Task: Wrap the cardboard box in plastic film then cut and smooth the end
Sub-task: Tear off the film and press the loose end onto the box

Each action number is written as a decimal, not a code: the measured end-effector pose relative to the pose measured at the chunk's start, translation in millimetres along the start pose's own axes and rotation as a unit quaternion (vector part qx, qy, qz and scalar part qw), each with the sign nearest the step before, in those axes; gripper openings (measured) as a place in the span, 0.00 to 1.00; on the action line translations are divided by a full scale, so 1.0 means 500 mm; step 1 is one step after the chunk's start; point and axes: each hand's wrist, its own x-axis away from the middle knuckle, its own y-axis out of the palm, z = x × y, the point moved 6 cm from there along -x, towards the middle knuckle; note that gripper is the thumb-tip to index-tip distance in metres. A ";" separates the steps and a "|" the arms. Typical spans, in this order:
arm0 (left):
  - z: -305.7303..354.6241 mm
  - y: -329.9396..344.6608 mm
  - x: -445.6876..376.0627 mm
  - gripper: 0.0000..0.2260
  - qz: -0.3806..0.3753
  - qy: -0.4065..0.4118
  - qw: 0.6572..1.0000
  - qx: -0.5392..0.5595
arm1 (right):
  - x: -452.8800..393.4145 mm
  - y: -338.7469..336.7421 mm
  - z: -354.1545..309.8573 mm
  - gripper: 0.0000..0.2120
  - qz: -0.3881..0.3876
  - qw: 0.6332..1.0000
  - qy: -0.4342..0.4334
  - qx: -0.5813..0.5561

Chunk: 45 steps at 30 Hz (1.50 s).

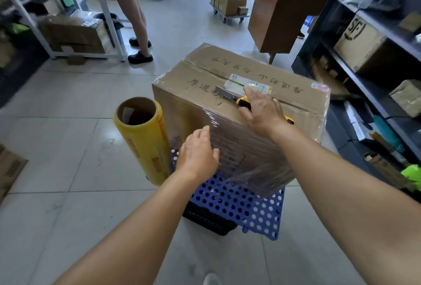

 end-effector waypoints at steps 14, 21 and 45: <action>-0.071 0.158 0.054 0.27 -0.102 0.019 0.994 -0.019 | 0.340 0.165 0.029 0.20 0.039 0.999 -0.016 0.010; -0.088 0.287 0.027 0.27 -0.188 0.013 0.981 0.044 | 0.380 0.249 0.091 0.17 0.063 0.992 0.093 -0.049; -0.208 0.360 -0.004 0.03 -0.013 0.053 0.994 0.094 | 0.312 0.263 0.042 0.16 0.116 0.990 -0.078 -0.009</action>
